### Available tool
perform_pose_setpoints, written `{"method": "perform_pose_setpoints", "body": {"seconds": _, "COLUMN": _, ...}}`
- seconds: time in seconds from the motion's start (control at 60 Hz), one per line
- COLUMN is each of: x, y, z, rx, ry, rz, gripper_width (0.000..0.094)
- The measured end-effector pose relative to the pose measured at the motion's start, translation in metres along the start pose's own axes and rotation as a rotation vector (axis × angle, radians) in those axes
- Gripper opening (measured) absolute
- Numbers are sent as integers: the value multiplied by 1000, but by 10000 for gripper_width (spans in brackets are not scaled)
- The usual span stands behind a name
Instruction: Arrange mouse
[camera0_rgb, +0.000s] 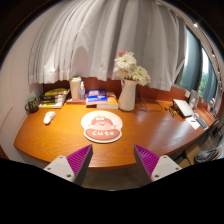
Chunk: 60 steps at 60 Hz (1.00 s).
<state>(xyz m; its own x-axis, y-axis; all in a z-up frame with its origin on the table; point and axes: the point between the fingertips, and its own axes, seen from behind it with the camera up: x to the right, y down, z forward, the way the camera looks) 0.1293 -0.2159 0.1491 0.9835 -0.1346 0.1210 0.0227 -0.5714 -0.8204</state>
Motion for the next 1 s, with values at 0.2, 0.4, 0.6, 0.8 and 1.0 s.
{"method": "perform_pose_setpoints", "body": {"seconds": 0.2, "x": -113, "y": 46, "z": 61, "rx": -75, "ry": -103, "rz": -32, "gripper_width": 829}}
{"method": "perform_pose_setpoints", "body": {"seconds": 0.4, "x": -241, "y": 41, "z": 111, "rx": -107, "ry": -263, "rz": -53, "gripper_width": 830}}
{"method": "perform_pose_setpoints", "body": {"seconds": 0.6, "x": -337, "y": 17, "z": 165, "rx": -124, "ry": -338, "rz": -90, "gripper_width": 831}}
{"method": "perform_pose_setpoints", "body": {"seconds": 0.8, "x": -388, "y": -24, "z": 222, "rx": -117, "ry": -334, "rz": -88, "gripper_width": 831}}
{"method": "perform_pose_setpoints", "body": {"seconds": 1.0, "x": -410, "y": -46, "z": 269, "rx": -123, "ry": -311, "rz": -75, "gripper_width": 759}}
